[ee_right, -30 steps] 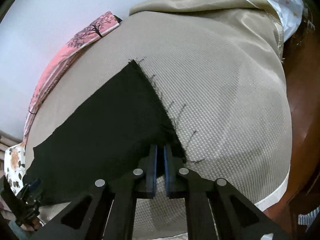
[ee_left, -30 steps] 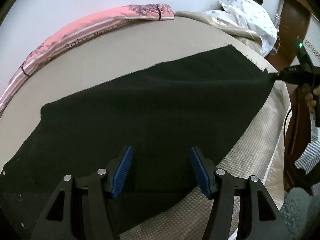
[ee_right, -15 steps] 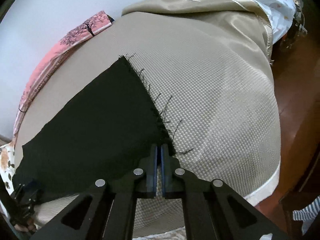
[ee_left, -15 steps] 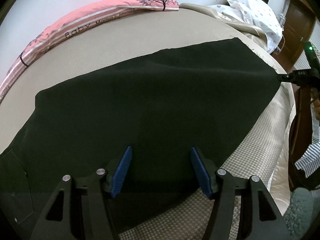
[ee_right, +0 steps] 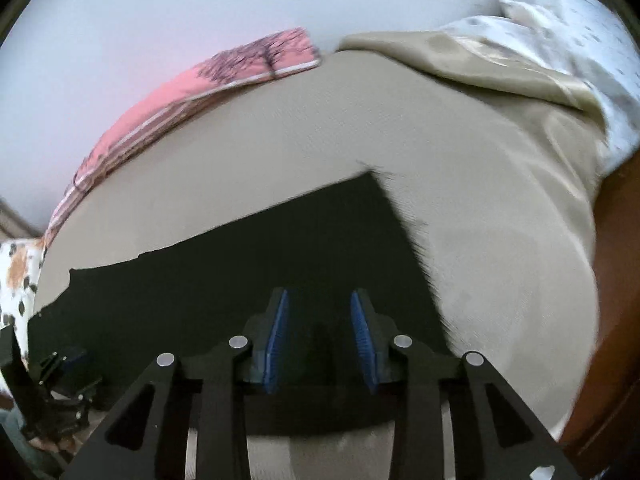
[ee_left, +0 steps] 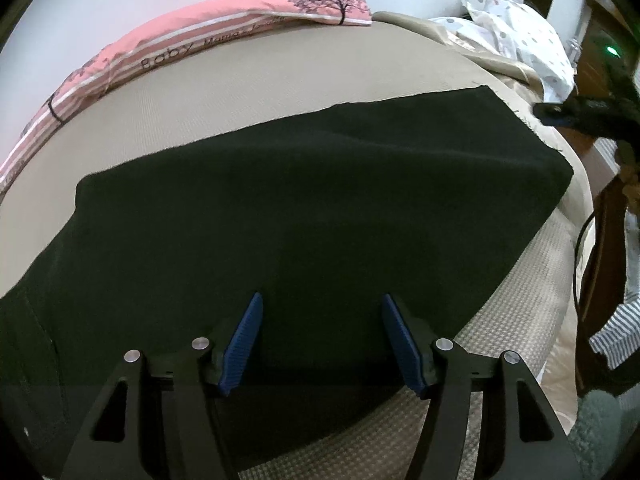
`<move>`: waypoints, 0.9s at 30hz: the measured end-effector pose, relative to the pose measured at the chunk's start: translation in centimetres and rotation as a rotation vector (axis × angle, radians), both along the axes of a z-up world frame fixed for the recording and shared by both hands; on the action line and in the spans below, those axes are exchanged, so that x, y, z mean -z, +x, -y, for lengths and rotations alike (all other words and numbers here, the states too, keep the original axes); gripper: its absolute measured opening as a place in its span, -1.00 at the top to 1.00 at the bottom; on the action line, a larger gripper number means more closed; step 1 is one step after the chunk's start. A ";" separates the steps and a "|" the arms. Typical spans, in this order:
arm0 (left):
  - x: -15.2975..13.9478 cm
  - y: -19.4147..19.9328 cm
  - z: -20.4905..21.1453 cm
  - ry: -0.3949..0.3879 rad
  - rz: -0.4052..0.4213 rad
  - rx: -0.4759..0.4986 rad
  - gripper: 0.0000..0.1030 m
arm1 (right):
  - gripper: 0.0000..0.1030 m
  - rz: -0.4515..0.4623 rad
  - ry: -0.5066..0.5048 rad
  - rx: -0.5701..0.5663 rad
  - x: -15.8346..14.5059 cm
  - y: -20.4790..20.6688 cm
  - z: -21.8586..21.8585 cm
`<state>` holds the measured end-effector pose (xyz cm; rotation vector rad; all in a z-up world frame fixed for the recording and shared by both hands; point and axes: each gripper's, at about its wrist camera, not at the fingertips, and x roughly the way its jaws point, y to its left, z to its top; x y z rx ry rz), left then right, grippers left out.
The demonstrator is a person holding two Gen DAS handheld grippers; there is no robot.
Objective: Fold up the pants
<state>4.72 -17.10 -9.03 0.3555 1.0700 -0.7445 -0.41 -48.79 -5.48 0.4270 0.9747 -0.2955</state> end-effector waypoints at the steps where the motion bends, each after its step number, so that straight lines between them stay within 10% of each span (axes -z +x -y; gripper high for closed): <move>1: 0.0 0.0 -0.2 0.000 0.001 -0.003 -0.22 | 0.43 -0.003 -0.001 -0.017 0.3 0.9 -0.1; 14: -0.2 0.9 -1.4 -0.007 -0.021 -0.087 -0.23 | 0.52 -0.076 -0.066 0.001 2.7 7.2 4.1; 27: -1.1 2.6 0.6 -0.030 -0.037 -0.076 -0.23 | 0.43 -0.061 0.457 -0.099 3.9 -1.2 13.7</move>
